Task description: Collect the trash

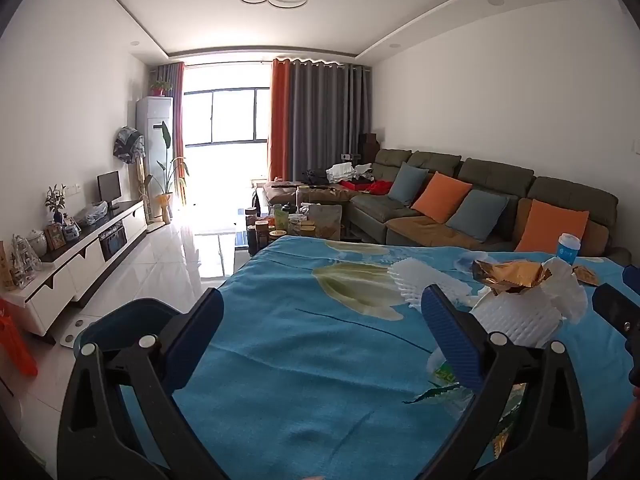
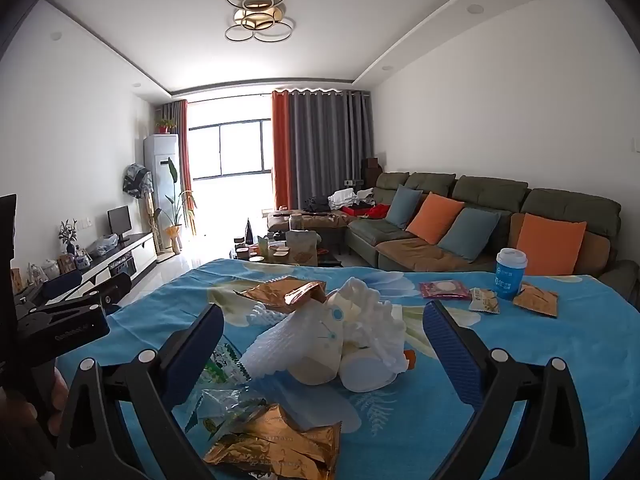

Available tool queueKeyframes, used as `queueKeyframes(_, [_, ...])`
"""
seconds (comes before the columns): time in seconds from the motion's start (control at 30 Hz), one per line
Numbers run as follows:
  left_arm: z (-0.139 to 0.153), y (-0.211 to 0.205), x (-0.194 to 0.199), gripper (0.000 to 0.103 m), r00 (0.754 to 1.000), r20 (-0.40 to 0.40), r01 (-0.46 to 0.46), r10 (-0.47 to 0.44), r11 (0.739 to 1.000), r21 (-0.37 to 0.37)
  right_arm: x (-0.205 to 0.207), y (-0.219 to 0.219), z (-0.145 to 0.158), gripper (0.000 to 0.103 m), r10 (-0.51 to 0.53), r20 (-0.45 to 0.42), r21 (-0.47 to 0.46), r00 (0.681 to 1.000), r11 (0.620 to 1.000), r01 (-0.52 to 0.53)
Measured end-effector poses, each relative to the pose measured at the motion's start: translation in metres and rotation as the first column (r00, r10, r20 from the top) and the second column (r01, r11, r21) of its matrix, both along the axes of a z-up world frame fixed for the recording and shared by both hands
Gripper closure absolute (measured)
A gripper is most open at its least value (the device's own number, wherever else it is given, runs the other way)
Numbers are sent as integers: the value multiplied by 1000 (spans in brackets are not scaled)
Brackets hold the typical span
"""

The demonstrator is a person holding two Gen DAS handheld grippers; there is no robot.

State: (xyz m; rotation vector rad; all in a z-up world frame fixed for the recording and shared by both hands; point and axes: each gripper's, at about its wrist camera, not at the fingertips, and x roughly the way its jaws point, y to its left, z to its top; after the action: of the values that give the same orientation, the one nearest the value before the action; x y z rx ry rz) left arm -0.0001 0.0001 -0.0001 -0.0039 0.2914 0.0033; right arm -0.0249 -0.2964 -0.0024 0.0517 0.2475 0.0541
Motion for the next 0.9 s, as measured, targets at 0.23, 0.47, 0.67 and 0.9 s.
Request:
queueKeyframes(0.23, [0, 2, -4, 6, 1000, 2, 8, -8, 1000, -1, 0, -2, 1, 7, 0, -8, 5, 1000, 1000, 0])
queueKeyframes(0.47, [9, -1, -8, 6, 1000, 20, 6, -6, 1000, 7, -1, -2, 0, 7, -2, -8, 5, 1000, 1000, 2])
queueKeyframes(0.67, [1, -6, -4, 6, 999, 39, 0, 0, 1000, 5, 1, -3, -4, 7, 0, -6, 13, 1000, 1000, 1])
queueKeyframes(0.9, [0, -6, -6, 6, 999, 44, 0, 0, 1000, 2, 1, -3, -4, 7, -2, -2, 13, 1000, 1000, 2])
